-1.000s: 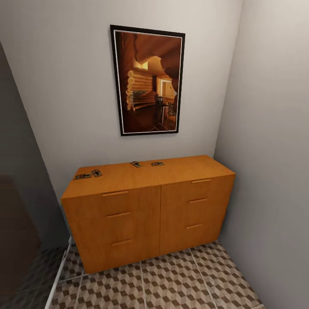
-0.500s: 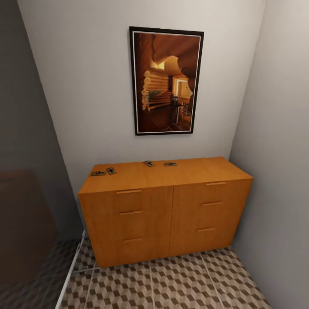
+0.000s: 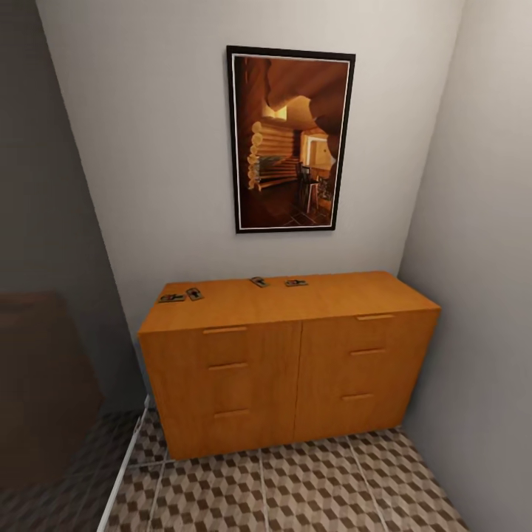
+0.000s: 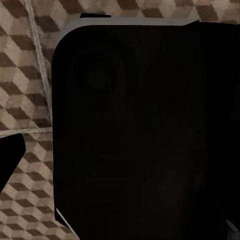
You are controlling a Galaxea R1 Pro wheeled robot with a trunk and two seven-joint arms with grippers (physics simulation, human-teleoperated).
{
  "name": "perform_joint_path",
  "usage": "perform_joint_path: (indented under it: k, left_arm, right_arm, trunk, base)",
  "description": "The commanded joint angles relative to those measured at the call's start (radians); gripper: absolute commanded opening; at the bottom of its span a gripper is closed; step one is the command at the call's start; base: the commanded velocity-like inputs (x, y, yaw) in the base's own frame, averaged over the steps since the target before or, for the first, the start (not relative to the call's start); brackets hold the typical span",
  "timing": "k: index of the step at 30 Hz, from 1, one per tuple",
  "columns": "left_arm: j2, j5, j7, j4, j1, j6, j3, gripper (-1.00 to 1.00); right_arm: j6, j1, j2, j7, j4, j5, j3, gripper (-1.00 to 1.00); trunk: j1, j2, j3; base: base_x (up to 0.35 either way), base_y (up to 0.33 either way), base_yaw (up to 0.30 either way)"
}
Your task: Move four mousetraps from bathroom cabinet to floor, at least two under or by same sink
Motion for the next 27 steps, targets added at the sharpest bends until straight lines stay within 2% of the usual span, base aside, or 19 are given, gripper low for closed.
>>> perform_joint_path:
  k: [1,7,22,27]
  left_arm:
    - [0.0,0.006,-0.002,0.0,0.0,-0.002,0.001,1.0]
    - [0.002,0.006,-0.002,0.0,0.0,-0.002,0.001,1.0]
    - [0.003,0.006,-0.002,0.0,0.0,-0.002,0.001,1.0]
    - [0.002,0.006,-0.002,0.0,0.0,-0.002,0.001,1.0]
  right_arm:
    - [-0.003,0.0,0.0,-0.001,0.0,0.001,0.001,1.0]
    - [-0.003,0.0,0.0,-0.001,0.0,0.002,0.001,1.0]
    - [-0.003,0.0,0.0,-0.001,0.0,0.002,0.001,1.0]
    - [-0.003,0.0,0.0,-0.001,0.0,0.001,0.001,1.0]
  trunk:
    - [0.0,0.0,-0.001]
    - [0.0,0.0,-0.001]
    - [0.0,0.0,-0.001]
    - [0.0,0.0,-0.001]
  base:
    - [0.099,0.0,0.002]
    - [0.21,0.0,0.001]
    - [0.299,0.0,0.0]
    - [0.133,0.0,0.002]
